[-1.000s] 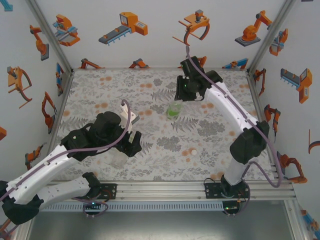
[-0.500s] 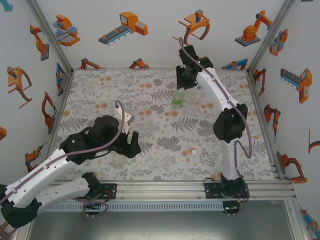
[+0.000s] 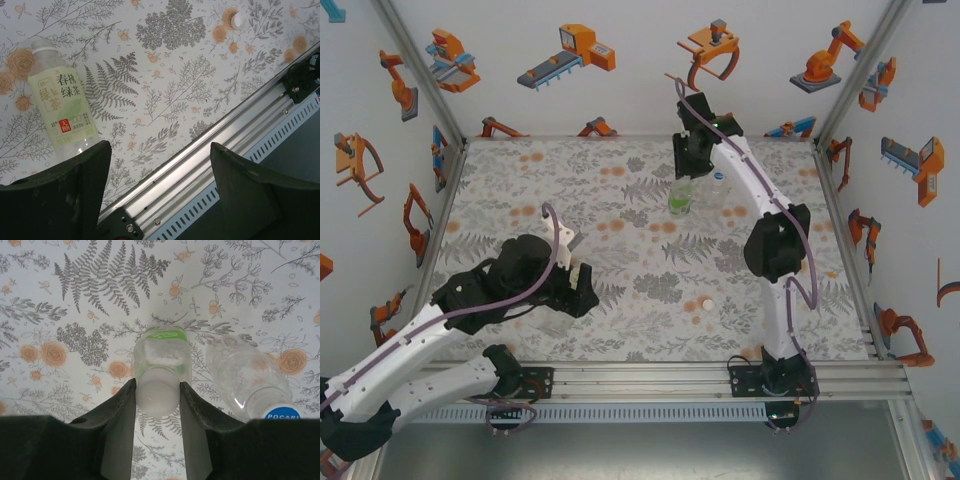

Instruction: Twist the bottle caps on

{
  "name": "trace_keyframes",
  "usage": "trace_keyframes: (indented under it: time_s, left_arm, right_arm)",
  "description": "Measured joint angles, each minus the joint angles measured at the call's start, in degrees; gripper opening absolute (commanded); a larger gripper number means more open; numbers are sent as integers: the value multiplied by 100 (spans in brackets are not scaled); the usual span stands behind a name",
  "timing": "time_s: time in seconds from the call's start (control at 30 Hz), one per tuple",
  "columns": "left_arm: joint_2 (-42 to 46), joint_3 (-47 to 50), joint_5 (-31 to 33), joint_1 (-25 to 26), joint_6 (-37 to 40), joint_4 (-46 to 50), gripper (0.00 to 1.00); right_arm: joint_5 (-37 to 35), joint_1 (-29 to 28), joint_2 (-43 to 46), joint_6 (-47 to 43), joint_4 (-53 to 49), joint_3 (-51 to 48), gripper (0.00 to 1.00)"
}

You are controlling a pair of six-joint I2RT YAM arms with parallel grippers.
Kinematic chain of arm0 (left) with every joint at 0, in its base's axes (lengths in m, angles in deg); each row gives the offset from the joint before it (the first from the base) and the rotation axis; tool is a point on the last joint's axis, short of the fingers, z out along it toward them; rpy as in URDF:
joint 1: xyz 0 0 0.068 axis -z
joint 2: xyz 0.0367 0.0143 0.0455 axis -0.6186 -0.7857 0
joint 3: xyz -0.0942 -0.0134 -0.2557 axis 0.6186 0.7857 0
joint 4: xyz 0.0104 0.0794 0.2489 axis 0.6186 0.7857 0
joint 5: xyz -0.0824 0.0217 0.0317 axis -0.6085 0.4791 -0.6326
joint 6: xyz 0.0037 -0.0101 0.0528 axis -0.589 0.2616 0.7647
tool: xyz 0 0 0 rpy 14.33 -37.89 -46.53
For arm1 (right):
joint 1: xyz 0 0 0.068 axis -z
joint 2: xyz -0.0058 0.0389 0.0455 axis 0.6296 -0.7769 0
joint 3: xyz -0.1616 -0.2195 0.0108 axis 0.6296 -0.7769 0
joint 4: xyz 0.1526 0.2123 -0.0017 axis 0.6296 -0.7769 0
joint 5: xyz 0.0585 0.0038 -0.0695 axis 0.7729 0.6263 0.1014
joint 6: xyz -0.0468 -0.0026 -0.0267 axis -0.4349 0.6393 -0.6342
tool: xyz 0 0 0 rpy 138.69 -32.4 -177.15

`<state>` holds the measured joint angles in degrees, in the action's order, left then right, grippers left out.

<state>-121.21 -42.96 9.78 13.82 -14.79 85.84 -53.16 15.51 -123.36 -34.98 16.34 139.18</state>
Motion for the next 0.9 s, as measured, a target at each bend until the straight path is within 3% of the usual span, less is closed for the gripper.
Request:
trace_keyframes:
  time_s: [0.17,0.3,0.4,0.67,0.9]
  left_arm:
    - [15,26,7,0,-31,11,74]
    - [13,39,35,-2,-37,13,74]
    - [13,52,66,-24,-37,15,75]
    - [-66,66,203,-116,-37,37,76]
    - [-557,101,446,-247,-37,219,79]
  right_arm:
    - [-7,2,94,2,186,-195,24]
    - [-7,2,103,4,216,-214,40]
    - [-9,2,103,2,184,-192,47]
    - [-7,2,120,4,-216,348,50]
    - [44,2,730,52,-455,236,50]
